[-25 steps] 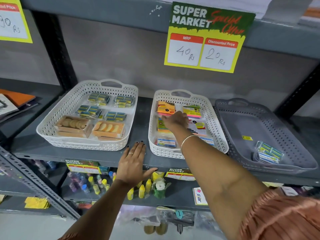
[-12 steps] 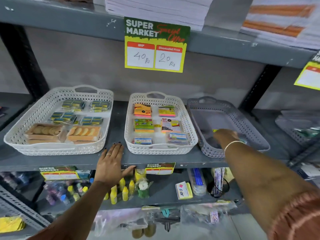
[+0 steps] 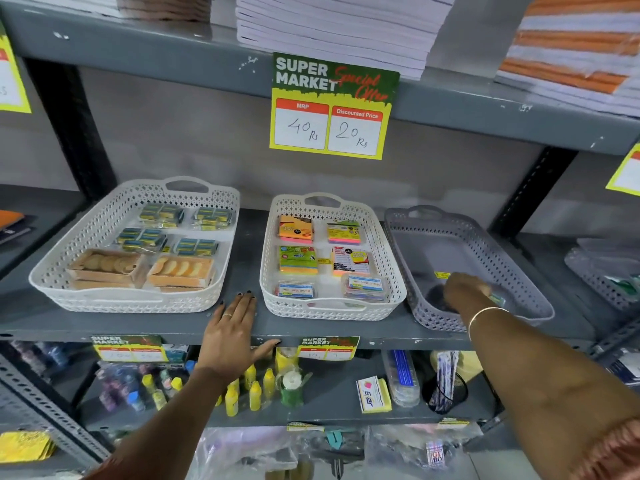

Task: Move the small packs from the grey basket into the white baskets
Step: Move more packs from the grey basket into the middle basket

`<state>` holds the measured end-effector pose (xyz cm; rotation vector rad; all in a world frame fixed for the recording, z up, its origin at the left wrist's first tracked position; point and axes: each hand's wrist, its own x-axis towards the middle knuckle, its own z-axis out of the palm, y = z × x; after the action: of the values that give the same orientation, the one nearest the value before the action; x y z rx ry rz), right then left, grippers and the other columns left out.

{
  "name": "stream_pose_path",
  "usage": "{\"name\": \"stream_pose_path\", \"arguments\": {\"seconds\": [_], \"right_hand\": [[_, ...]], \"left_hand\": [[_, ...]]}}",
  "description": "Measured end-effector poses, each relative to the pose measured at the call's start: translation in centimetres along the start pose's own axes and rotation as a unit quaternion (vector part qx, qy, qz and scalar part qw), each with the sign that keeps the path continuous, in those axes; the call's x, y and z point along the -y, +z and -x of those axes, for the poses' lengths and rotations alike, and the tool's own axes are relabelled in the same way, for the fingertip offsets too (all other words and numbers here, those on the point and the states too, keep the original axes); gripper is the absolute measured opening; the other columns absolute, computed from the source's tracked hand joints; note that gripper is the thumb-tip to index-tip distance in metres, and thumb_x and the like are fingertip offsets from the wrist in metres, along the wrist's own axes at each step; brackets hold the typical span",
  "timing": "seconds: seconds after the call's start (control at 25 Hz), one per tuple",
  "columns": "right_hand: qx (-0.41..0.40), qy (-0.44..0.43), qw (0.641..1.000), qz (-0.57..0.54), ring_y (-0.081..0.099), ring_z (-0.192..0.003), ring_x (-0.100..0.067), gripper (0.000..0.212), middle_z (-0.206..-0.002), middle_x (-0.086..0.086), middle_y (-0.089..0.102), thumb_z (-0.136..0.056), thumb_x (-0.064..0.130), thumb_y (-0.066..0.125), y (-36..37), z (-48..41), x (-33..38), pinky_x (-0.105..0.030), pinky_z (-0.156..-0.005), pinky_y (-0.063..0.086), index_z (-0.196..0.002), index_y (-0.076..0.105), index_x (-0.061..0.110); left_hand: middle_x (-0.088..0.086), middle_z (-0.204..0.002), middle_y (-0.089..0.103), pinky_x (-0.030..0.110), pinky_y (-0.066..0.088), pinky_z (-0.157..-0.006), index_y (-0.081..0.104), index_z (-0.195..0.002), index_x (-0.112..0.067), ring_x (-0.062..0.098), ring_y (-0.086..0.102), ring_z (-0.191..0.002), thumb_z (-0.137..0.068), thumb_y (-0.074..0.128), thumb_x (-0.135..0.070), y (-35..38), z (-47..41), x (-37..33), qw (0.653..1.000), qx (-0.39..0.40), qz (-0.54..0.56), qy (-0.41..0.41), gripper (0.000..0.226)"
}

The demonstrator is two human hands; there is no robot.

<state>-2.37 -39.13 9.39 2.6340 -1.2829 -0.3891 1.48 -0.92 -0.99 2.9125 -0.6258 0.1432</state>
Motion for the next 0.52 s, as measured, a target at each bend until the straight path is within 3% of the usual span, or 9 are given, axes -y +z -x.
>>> {"name": "stream_pose_path", "arguments": {"seconds": [0.2,0.32,0.44,0.52], "right_hand": [[-0.094,-0.103,0.981,-0.132,0.06,-0.116,-0.03,0.045,-0.127,-0.011,0.061,-0.088,0.04,0.056,-5.5,1.2,4.3,-0.045,-0.101,0.046,-0.126,0.056,0.015],[-0.169,-0.248,0.932,-0.205,0.056,-0.115,-0.032,0.043,-0.124,-0.012,0.057,-0.083,0.039,0.063,-8.5,3.7,9.5,-0.04,-0.095,0.049,-0.119,0.055,0.017],[-0.129,-0.431,0.873,-0.19,0.05,-0.118,-0.029,0.035,-0.123,-0.011,0.055,-0.078,0.033,0.067,-8.0,7.3,14.6,-0.033,-0.09,0.044,-0.111,0.061,0.022],[-0.068,-0.495,0.851,-0.158,0.05,-0.116,-0.029,0.042,-0.121,-0.013,0.053,-0.078,0.032,0.068,-6.3,9.3,17.0,-0.03,-0.086,0.043,-0.118,0.059,0.019]], "left_hand": [[0.017,-0.134,0.053,0.049,0.037,-0.104,0.047,-0.129,-0.001,0.03,0.049,-0.124,-0.075,0.001,-0.078,0.0,0.0,0.1,1.0,0.003,-0.001,0.004,0.105],[0.016,-0.135,0.053,0.048,0.036,-0.105,0.046,-0.13,-0.001,0.029,0.048,-0.125,-0.075,0.0,-0.079,0.1,0.0,0.1,1.0,0.006,-0.002,0.002,0.105],[0.013,-0.144,0.043,0.045,0.027,-0.111,0.036,-0.137,-0.005,0.026,0.037,-0.133,-0.07,-0.006,-0.08,0.4,-0.2,0.2,1.0,-0.011,-0.007,0.008,0.109],[0.011,-0.148,0.036,0.042,0.021,-0.114,0.029,-0.14,-0.007,0.023,0.03,-0.137,-0.066,-0.012,-0.081,0.7,-0.3,0.4,1.0,-0.02,-0.015,0.012,0.112]]}}
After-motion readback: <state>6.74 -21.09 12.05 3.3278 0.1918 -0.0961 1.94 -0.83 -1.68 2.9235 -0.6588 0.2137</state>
